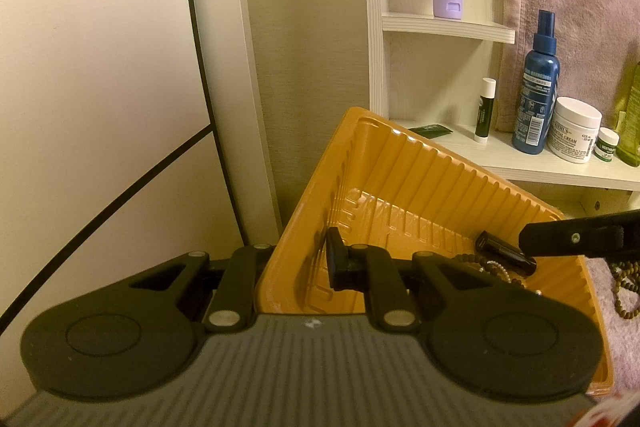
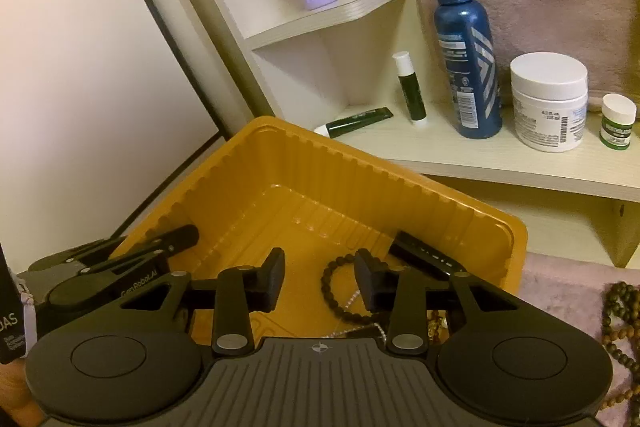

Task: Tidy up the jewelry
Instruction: 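Carry the bead strand into the orange tray and open the right tool, then return the right tool to the bead pile and close on a strand, then lift the bead necklace and lower it into the orange tray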

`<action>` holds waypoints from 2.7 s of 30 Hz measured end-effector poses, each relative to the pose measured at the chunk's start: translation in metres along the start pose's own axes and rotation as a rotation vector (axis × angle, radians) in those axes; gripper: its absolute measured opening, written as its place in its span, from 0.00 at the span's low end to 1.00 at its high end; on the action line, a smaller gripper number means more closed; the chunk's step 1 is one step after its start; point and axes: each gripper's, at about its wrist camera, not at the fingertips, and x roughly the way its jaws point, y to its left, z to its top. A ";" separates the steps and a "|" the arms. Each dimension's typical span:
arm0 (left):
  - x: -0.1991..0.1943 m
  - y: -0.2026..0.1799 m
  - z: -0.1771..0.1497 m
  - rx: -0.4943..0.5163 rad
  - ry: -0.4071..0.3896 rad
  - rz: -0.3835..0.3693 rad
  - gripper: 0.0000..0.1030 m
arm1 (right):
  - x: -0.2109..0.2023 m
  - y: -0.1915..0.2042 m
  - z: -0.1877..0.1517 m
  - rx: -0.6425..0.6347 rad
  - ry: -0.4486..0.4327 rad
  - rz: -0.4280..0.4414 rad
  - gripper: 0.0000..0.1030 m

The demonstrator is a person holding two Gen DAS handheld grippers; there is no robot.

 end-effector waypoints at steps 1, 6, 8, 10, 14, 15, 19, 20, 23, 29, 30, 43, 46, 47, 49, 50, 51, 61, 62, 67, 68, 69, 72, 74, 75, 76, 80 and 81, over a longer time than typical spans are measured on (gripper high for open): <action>0.000 0.000 0.000 0.000 0.000 0.000 0.14 | -0.001 0.000 0.000 0.001 0.002 -0.002 0.39; 0.000 0.000 0.000 0.001 0.000 0.001 0.14 | -0.008 -0.002 -0.002 0.007 0.002 -0.009 0.40; 0.001 0.000 0.000 0.000 0.000 0.002 0.14 | -0.012 -0.004 -0.004 0.014 0.002 -0.009 0.40; 0.000 0.000 0.001 0.002 0.000 0.002 0.14 | -0.016 -0.005 -0.007 0.018 0.004 -0.013 0.40; 0.000 -0.001 0.001 0.002 0.000 0.003 0.14 | -0.030 -0.011 -0.016 0.019 -0.001 -0.029 0.40; 0.000 -0.001 0.001 0.002 0.000 0.003 0.14 | -0.034 -0.013 -0.019 0.022 -0.001 -0.033 0.40; 0.000 -0.001 0.001 0.002 0.000 0.003 0.14 | -0.052 -0.029 -0.033 0.039 0.002 -0.081 0.40; 0.000 -0.001 0.001 0.002 0.001 0.003 0.14 | -0.058 -0.036 -0.037 0.049 0.004 -0.103 0.40; 0.000 -0.001 0.001 0.003 0.000 0.004 0.14 | -0.075 -0.057 -0.047 0.097 0.004 -0.157 0.40; 0.000 -0.001 0.000 0.006 0.001 0.005 0.14 | -0.110 -0.102 -0.067 0.183 -0.019 -0.282 0.40; 0.000 -0.001 0.000 0.007 0.001 0.006 0.14 | -0.114 -0.108 -0.069 0.192 -0.020 -0.301 0.40; 0.002 -0.003 0.001 0.016 0.004 0.011 0.14 | -0.124 -0.158 -0.083 0.237 -0.008 -0.425 0.40; 0.002 -0.003 0.001 0.015 0.004 0.011 0.14 | -0.119 -0.164 -0.080 0.243 -0.011 -0.431 0.40; 0.002 -0.003 0.001 0.016 0.004 0.011 0.14 | -0.117 -0.166 -0.079 0.249 -0.012 -0.434 0.40; 0.002 -0.003 0.001 0.016 0.004 0.010 0.14 | -0.113 -0.169 -0.077 0.262 -0.017 -0.435 0.40; 0.002 -0.003 0.001 0.015 0.004 0.010 0.14 | -0.111 -0.172 -0.076 0.273 -0.018 -0.433 0.40; 0.002 -0.003 0.001 0.016 0.004 0.010 0.14 | -0.109 -0.173 -0.075 0.282 -0.018 -0.437 0.40; 0.002 -0.003 0.001 0.016 0.005 0.010 0.14 | -0.089 -0.165 -0.071 0.161 -0.009 -0.548 0.28; 0.002 -0.003 0.001 0.016 0.005 0.010 0.14 | -0.088 -0.165 -0.071 0.151 -0.011 -0.547 0.24; 0.002 -0.003 0.001 0.015 0.005 0.009 0.14 | -0.091 -0.165 -0.070 0.110 -0.012 -0.543 0.07; 0.002 -0.003 0.001 0.015 0.004 0.009 0.14 | -0.093 -0.164 -0.070 0.110 -0.015 -0.535 0.07; 0.002 -0.003 0.001 0.015 0.005 0.010 0.14 | -0.096 -0.163 -0.069 0.109 -0.021 -0.524 0.07; 0.002 -0.003 0.001 0.015 0.005 0.009 0.14 | -0.106 -0.156 -0.068 0.107 -0.045 -0.493 0.06; 0.002 -0.003 0.001 0.016 0.004 0.009 0.14 | -0.115 -0.151 -0.066 0.115 -0.065 -0.469 0.06; 0.002 -0.003 0.001 0.016 0.005 0.009 0.14 | -0.119 -0.150 -0.065 0.121 -0.076 -0.457 0.06; 0.002 -0.003 0.001 0.016 0.005 0.009 0.14 | -0.124 -0.148 -0.063 0.128 -0.087 -0.444 0.06; 0.002 -0.003 0.001 0.015 0.005 0.010 0.14 | -0.145 -0.141 -0.051 0.146 -0.132 -0.397 0.06; 0.002 -0.003 0.001 0.015 0.005 0.009 0.14 | -0.151 -0.138 -0.046 0.145 -0.143 -0.386 0.06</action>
